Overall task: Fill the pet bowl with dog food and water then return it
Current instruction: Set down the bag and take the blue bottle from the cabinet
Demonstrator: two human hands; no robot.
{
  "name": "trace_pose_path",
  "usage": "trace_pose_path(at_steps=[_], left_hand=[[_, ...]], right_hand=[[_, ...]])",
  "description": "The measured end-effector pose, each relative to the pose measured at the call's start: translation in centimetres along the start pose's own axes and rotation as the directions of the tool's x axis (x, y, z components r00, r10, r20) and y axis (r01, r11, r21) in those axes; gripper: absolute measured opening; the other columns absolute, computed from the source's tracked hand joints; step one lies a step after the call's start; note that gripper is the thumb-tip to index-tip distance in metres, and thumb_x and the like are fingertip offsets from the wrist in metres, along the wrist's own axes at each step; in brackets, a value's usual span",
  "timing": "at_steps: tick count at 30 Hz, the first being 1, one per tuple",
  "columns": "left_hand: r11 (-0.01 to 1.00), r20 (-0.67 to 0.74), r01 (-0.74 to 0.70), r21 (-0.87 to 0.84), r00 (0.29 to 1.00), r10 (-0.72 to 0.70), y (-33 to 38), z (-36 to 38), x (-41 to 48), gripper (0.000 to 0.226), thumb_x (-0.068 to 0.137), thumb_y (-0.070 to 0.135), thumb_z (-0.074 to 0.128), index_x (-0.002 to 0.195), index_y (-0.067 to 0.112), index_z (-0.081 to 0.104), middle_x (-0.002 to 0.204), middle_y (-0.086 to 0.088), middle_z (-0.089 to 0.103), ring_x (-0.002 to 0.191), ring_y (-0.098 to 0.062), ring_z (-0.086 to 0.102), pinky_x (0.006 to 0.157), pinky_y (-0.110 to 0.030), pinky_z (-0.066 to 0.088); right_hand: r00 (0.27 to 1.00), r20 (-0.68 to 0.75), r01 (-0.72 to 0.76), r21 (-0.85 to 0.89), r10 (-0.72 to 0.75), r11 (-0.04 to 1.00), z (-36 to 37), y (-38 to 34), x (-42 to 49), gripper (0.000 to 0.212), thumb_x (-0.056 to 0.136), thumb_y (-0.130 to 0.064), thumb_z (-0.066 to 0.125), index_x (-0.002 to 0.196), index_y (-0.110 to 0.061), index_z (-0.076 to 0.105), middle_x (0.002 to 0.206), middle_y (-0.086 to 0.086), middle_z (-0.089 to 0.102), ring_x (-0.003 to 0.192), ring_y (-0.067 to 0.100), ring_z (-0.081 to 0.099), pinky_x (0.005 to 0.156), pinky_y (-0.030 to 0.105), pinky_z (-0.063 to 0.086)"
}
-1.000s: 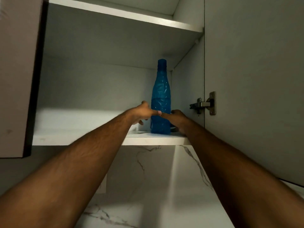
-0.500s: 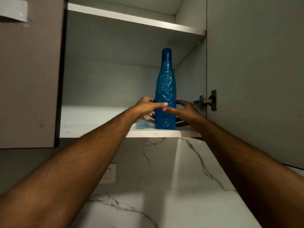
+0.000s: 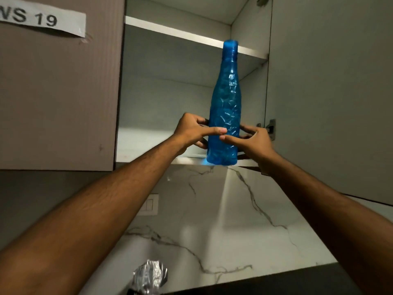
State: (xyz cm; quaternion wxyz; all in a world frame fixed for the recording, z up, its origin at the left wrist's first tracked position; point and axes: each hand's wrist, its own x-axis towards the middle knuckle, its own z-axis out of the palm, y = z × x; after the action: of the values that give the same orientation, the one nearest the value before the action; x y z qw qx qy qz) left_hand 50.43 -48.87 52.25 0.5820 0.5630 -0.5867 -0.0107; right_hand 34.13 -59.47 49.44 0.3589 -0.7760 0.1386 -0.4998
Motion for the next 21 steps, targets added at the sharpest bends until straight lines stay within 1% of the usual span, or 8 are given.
trace_pose_path(at_steps=[3,6,8,11,13,16,19,21], left_hand=[[0.999,0.003,0.018,0.029,1.0,-0.018,1.3,0.6,-3.2,0.052,0.073,0.036,0.084,0.114,0.008,0.07,0.1,-0.007,0.076,0.071,-0.023,0.076,0.067,-0.043,0.063],[0.998,0.019,0.062,0.019,0.998,-0.063,1.5,1.9,-6.8,0.056,0.071,0.035,0.085,0.117,0.008,0.068,0.099,-0.007,0.076,0.075,-0.022,0.076,0.069,-0.045,0.063],[0.994,0.01,0.106,0.004,0.994,-0.106,1.1,3.2,-9.9,0.06,0.067,0.035,0.089,0.116,0.007,0.069,0.096,-0.008,0.077,0.078,-0.023,0.076,0.069,-0.047,0.063],[0.984,-0.008,0.173,-0.038,0.985,-0.174,0.0,5.7,-15.2,0.058,0.063,0.033,0.091,0.112,0.007,0.071,0.094,-0.006,0.078,0.083,-0.021,0.076,0.07,-0.048,0.063],[0.973,0.0,0.225,-0.046,0.974,-0.226,-0.9,7.3,-18.3,0.055,0.066,0.029,0.09,0.112,0.007,0.071,0.096,-0.006,0.077,0.085,-0.019,0.076,0.07,-0.046,0.063],[0.949,-0.009,0.315,-0.029,0.949,-0.315,-2.1,9.7,-23.0,0.052,0.068,0.025,0.09,0.112,0.006,0.071,0.099,-0.005,0.077,0.088,-0.017,0.075,0.07,-0.043,0.063],[0.926,-0.022,0.377,-0.023,0.926,-0.377,-3.4,11.9,-26.9,0.047,0.069,0.021,0.089,0.11,0.008,0.07,0.101,-0.001,0.075,0.091,-0.013,0.073,0.07,-0.038,0.063],[0.917,-0.042,0.398,-0.032,0.916,-0.399,-4.8,13.2,-29.5,0.047,0.068,0.02,0.089,0.109,0.009,0.07,0.103,0.001,0.074,0.094,-0.01,0.071,0.07,-0.034,0.063]], right_hand=[[0.999,0.037,-0.029,0.022,0.029,0.999,-0.7,-0.9,-3.3,0.107,0.055,-0.047,0.085,0.149,-0.016,0.045,0.127,0.012,0.068,0.096,0.021,0.075,0.071,0.036,0.064],[0.998,0.063,-0.034,0.051,0.031,0.998,-1.4,-0.6,-7.0,0.094,0.064,-0.035,0.088,0.147,-0.016,0.048,0.125,0.01,0.07,0.098,0.019,0.074,0.071,0.034,0.064],[0.995,0.08,-0.058,0.065,0.053,0.996,-1.8,0.5,-10.0,0.095,0.06,-0.038,0.089,0.145,-0.019,0.051,0.124,0.009,0.07,0.101,0.019,0.073,0.074,0.038,0.064],[0.989,0.114,-0.104,0.076,0.095,0.992,-2.3,2.7,-15.1,0.1,0.054,-0.042,0.092,0.144,-0.02,0.053,0.126,0.006,0.068,0.106,0.019,0.071,0.075,0.043,0.064],[0.985,0.121,-0.129,0.062,0.121,0.99,-2.4,4.6,-17.9,0.104,0.05,-0.047,0.093,0.143,-0.021,0.055,0.128,0.004,0.067,0.111,0.018,0.068,0.076,0.046,0.064],[0.973,0.136,-0.195,0.071,0.184,0.978,-2.4,7.3,-22.4,0.112,0.042,-0.054,0.093,0.142,-0.019,0.056,0.131,0.002,0.066,0.116,0.018,0.066,0.083,0.05,0.062],[0.965,0.155,-0.223,0.051,0.213,0.973,-2.2,9.4,-26.3,0.109,0.045,-0.052,0.092,0.142,-0.019,0.056,0.132,0.0,0.066,0.119,0.013,0.064,0.089,0.05,0.06],[0.956,0.184,-0.238,0.033,0.228,0.971,-1.8,10.6,-28.8,0.102,0.052,-0.045,0.093,0.143,-0.018,0.055,0.134,-0.003,0.065,0.119,0.01,0.062,0.093,0.047,0.059]])
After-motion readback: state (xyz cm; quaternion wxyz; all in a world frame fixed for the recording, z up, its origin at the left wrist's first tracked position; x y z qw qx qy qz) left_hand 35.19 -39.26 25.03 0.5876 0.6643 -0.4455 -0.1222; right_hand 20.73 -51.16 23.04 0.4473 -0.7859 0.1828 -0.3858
